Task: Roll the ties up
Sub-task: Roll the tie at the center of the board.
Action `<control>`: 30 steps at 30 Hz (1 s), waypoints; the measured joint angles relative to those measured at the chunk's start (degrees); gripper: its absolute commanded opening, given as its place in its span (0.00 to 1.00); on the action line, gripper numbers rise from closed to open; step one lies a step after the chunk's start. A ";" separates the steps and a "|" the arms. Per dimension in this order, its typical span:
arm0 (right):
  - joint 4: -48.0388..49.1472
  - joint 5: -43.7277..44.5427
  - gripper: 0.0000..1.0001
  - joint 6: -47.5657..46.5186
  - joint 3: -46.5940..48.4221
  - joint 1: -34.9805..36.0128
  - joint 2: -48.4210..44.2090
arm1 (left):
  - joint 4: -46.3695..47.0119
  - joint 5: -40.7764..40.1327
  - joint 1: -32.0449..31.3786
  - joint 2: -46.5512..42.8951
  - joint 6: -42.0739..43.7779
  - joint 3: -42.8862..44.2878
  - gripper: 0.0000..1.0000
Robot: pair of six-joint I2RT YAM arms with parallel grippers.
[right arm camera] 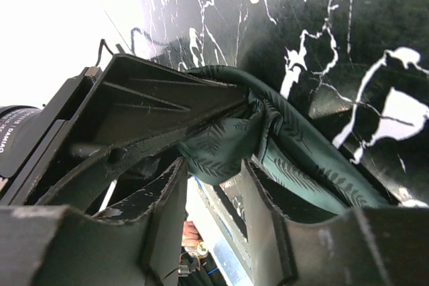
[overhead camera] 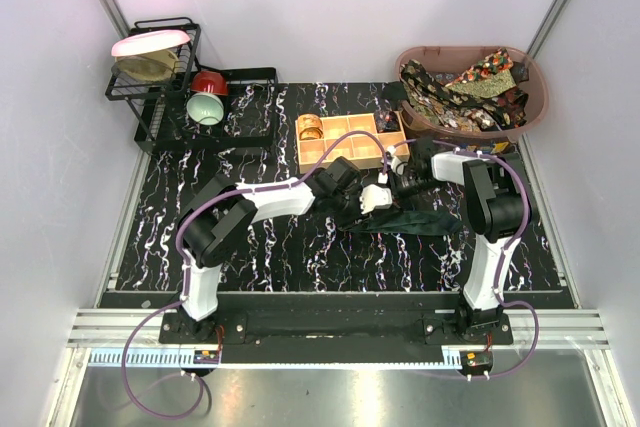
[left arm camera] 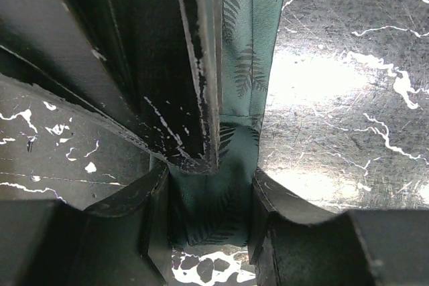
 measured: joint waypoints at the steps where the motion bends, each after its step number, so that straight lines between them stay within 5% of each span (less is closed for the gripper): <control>1: 0.46 -0.13 0.41 0.22 -0.17 0.09 0.00 | 0.00 0.00 0.00 0.02 -0.02 0.00 0.33; 7: 2.58 -1.70 0.38 2.14 -0.81 0.70 0.70 | -0.24 0.04 0.00 0.50 -0.15 0.72 0.33; 11: 3.30 -2.27 0.00 2.97 -1.46 0.87 0.87 | -0.39 0.04 0.00 0.70 -0.17 1.03 0.37; 23: 0.83 0.22 0.00 2.25 -1.44 0.72 1.55 | 2.62 1.99 0.72 0.46 -0.81 -0.81 0.76; 27: -1.01 2.14 0.00 1.44 -1.42 -0.11 1.55 | 6.80 4.79 1.62 -0.22 -2.67 -3.28 0.99; 30: -2.51 3.82 0.00 1.07 -1.29 -0.74 1.70 | 11.91 6.84 2.86 -0.61 -4.87 -5.88 0.99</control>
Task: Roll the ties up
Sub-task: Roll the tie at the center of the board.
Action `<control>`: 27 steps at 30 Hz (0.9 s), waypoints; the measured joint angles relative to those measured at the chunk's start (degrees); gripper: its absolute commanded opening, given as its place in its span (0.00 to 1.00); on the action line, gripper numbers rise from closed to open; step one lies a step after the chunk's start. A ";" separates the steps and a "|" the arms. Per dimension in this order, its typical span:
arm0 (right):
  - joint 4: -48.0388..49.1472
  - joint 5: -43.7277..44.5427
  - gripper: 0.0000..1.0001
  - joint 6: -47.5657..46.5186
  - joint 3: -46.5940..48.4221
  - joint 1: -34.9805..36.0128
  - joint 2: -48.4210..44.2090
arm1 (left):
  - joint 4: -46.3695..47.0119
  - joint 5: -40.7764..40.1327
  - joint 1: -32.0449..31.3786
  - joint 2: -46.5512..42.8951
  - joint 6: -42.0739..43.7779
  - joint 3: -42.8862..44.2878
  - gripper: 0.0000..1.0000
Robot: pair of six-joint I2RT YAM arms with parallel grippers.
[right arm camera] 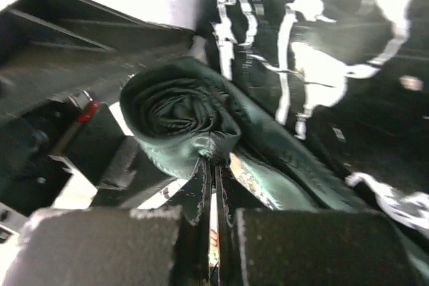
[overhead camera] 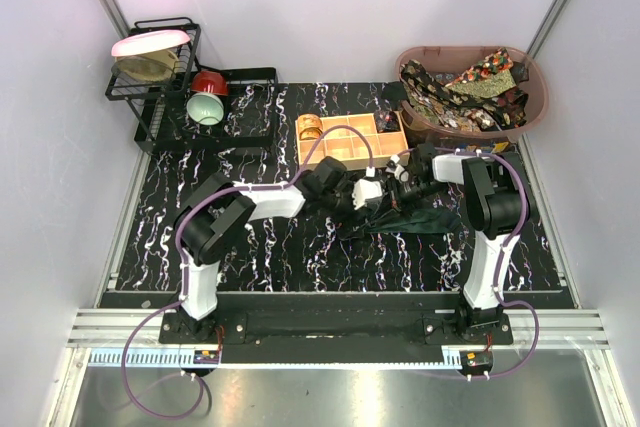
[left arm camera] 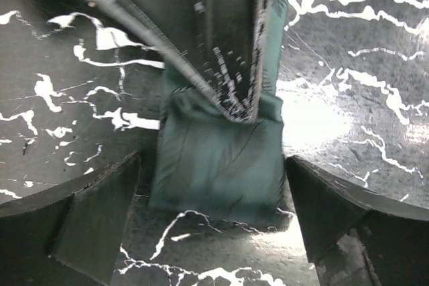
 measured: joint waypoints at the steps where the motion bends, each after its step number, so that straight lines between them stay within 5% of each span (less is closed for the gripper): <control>1: -0.48 0.50 0.00 -0.04 0.17 -0.15 0.13 | 1.77 0.81 0.37 0.00 -0.72 -0.81 0.99; 14: -6.16 4.35 0.00 -1.49 2.84 -0.42 2.89 | 21.81 7.52 1.88 1.57 -6.12 -7.23 0.98; 23: -7.74 4.35 0.00 -3.17 4.09 -0.42 3.76 | 22.64 10.56 1.60 3.48 -5.18 -6.64 0.50; 27: -8.57 3.87 0.18 -4.11 5.22 -0.66 4.44 | 17.35 10.75 1.05 3.50 -2.36 -4.31 0.38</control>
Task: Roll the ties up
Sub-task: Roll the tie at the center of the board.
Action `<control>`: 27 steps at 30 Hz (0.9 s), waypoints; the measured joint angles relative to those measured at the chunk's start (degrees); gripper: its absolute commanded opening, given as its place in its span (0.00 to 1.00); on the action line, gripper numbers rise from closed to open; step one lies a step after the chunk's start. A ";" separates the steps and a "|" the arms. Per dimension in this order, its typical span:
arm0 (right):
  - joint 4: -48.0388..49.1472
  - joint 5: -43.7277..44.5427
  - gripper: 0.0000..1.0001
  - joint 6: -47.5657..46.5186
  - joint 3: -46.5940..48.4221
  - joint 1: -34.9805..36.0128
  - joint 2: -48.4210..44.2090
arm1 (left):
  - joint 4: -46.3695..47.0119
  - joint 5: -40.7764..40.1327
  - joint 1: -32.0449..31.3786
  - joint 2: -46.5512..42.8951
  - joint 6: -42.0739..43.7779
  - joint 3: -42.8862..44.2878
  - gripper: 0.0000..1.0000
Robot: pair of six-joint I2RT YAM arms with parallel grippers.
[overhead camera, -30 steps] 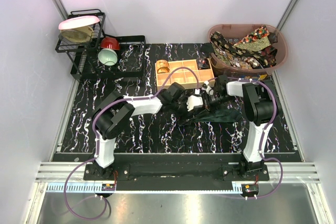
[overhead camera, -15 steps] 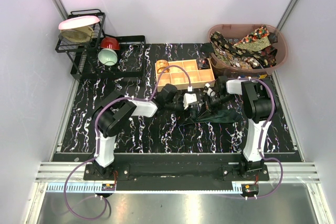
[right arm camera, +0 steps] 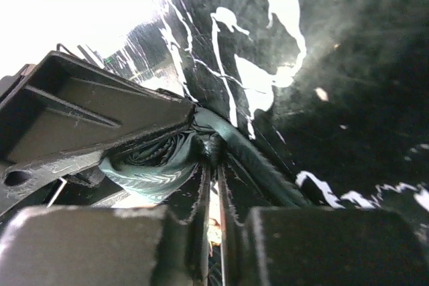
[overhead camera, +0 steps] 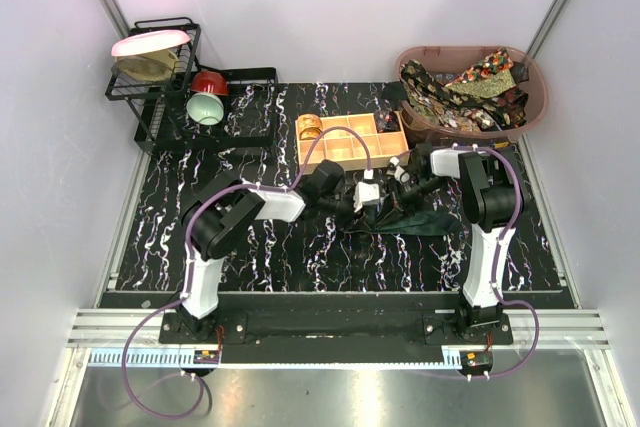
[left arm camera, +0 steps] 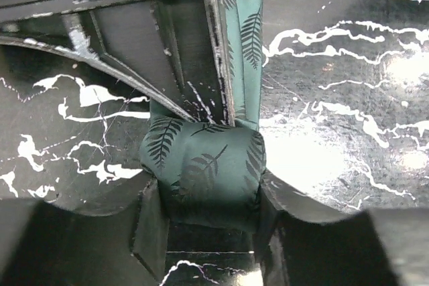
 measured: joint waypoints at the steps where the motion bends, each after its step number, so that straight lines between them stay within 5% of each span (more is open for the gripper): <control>1: -0.35 0.09 0.24 -0.15 0.11 -0.04 0.02 | -1.27 -0.33 -0.07 -0.09 0.87 0.39 0.37; 14: 0.76 -4.04 0.53 -2.54 -3.52 -4.98 -5.62 | -16.94 -8.55 -2.32 -2.84 6.78 4.70 0.35; 24: 7.48 -9.62 0.42 0.98 -6.56 -1.77 -5.90 | -25.00 -11.82 -3.50 -1.79 6.95 9.53 0.37; 27: 8.22 -10.10 0.11 1.46 -6.58 -1.31 -5.90 | -26.18 -12.04 -3.65 -1.60 6.93 10.16 0.38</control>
